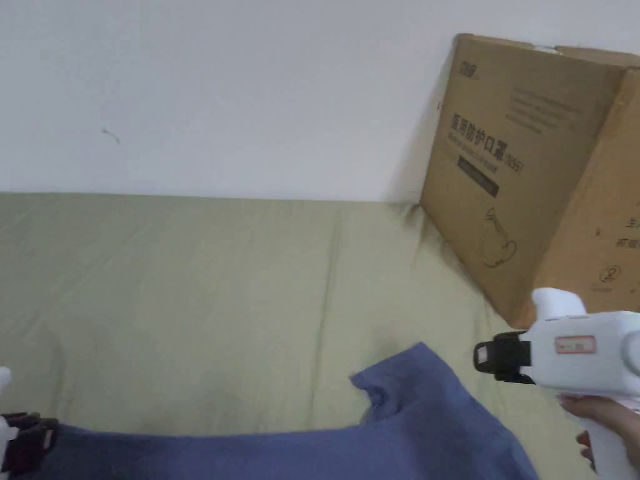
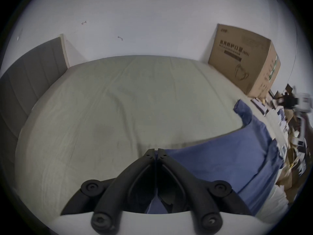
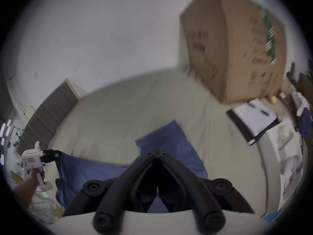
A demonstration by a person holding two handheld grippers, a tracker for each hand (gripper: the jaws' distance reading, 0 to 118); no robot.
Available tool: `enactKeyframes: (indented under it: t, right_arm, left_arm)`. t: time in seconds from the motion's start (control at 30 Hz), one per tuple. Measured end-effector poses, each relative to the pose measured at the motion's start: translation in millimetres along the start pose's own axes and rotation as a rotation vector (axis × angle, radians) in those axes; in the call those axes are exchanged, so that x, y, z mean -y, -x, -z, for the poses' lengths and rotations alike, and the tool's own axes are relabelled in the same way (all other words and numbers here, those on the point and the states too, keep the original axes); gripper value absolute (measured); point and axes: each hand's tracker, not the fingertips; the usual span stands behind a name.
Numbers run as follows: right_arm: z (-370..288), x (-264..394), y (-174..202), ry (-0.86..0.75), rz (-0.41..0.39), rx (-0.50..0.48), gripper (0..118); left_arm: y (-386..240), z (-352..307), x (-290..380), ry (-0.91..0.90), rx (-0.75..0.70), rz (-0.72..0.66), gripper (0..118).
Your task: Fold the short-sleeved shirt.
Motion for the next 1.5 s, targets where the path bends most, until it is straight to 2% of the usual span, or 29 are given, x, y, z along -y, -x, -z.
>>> enactKeyframes:
  t: [0.03, 0.07, 0.1, 0.13, 0.17, 0.23, 0.33, 0.37, 0.43, 0.47, 0.5, 0.53, 0.57, 0.6, 0.7, 0.83, 0.93, 1.0, 1.1, 1.2, 1.3, 1.4, 1.5]
  right_arm:
    - [19.7, -6.9, -4.9, 0.061, -0.004, 0.019, 10]
    - [36.3, -11.1, -6.8, 0.11, -0.023, 0.073, 41]
    - [59.1, -13.8, -12.7, 0.159, -0.03, 0.129, 81]
    - [76.5, -13.9, -15.4, 0.198, -0.042, 0.166, 115]
    - [87.9, -12.7, -17.5, 0.203, -0.05, 0.188, 117]
    - [110.0, -9.5, -23.1, 0.187, -0.051, 0.217, 111]
    - [138.1, -1.8, -35.7, 0.27, 0.014, 0.253, 110]
    - [141.9, -1.7, -35.7, 0.304, 0.027, 0.276, 104]
    - [143.4, 4.0, -37.6, 0.304, 0.031, 0.277, 72]
    - [136.9, 6.7, -34.5, 0.278, -0.013, 0.324, 59]
    - [126.3, 8.3, -26.3, 0.239, -0.04, 0.282, 33]
    - [121.4, 9.3, -23.0, 0.243, -0.048, 0.26, 0]
    - [116.6, 10.4, -21.3, 0.255, -0.042, 0.19, 0]
    - [109.4, 13.9, -16.8, 0.243, -0.039, 0.164, 0]
    - [81.9, 16.1, -9.0, 0.182, -0.067, 0.172, 0]
    - [30.1, 7.7, -18.0, 0.019, 0.037, 0.151, 0]
    - [-0.6, -5.1, -26.6, -0.054, 0.109, 0.111, 0]
    - [-11.5, -13.3, -24.0, -0.059, 0.088, 0.111, 0]
    - [-27.7, -19.0, -4.6, -0.144, 0.018, 0.185, 0]
    - [-41.2, -23.6, 2.6, -0.235, 0.038, 0.174, 0]
    - [-47.4, -15.5, -1.0, -0.214, 0.053, 0.161, 0]
    - [-57.7, 19.5, -10.6, -0.179, 0.031, 0.183, 0]
    - [-80.6, 76.0, -29.4, -0.118, 0.074, 0.126, 0]
  left_arm:
    - [-1.8, -3.8, 1.4, 0.002, 0.0, 0.002, 0]
    - [-3.2, -6.9, 2.7, 0.004, -0.002, 0.006, 0]
    - [-4.3, -10.0, 4.9, 0.003, -0.004, 0.014, 0]
    - [-6.0, -12.6, 6.8, 0.003, -0.003, 0.019, 0]
    - [-5.8, -14.7, 8.4, 0.004, -0.002, 0.02, 0]
    - [-3.9, -17.0, 11.6, 0.009, -0.005, 0.012, 0]
    - [1.3, -15.9, 16.1, 0.025, -0.003, -0.02, 0]
    - [2.8, -15.0, 17.1, 0.031, -0.004, -0.028, 0]
    - [6.3, -12.5, 18.8, 0.044, -0.005, -0.045, 0]
    - [7.2, -11.7, 19.1, 0.05, -0.008, -0.049, 0]
    - [7.1, -11.0, 19.4, 0.058, -0.009, -0.054, 0]
    - [6.9, -10.2, 19.7, 0.064, -0.012, -0.056, 0]
    - [6.3, -9.4, 19.6, 0.071, -0.013, -0.056, 0]
    - [4.9, -8.8, 19.6, 0.073, -0.016, -0.053, 0]
    - [2.5, -11.1, 19.4, 0.079, -0.049, -0.05, 0]
    - [4.1, -20.2, 13.0, 0.047, -0.059, -0.093, 0]
    - [0.8, -20.0, -0.1, 0.026, -0.081, -0.048, 0]
    - [-0.2, -20.2, -11.6, 0.002, -0.089, -0.05, 0]
    - [-2.6, -21.5, -31.0, -0.041, -0.081, -0.062, 0]
    - [-9.0, -25.0, -46.6, -0.078, -0.09, -0.052, 0]
    - [-13.9, -27.9, -48.7, -0.074, -0.078, -0.038, 0]
    - [-15.9, -36.3, -27.7, -0.046, -0.066, -0.01, 0]
    - [-13.0, -55.8, 13.0, -0.01, -0.032, -0.012, 0]
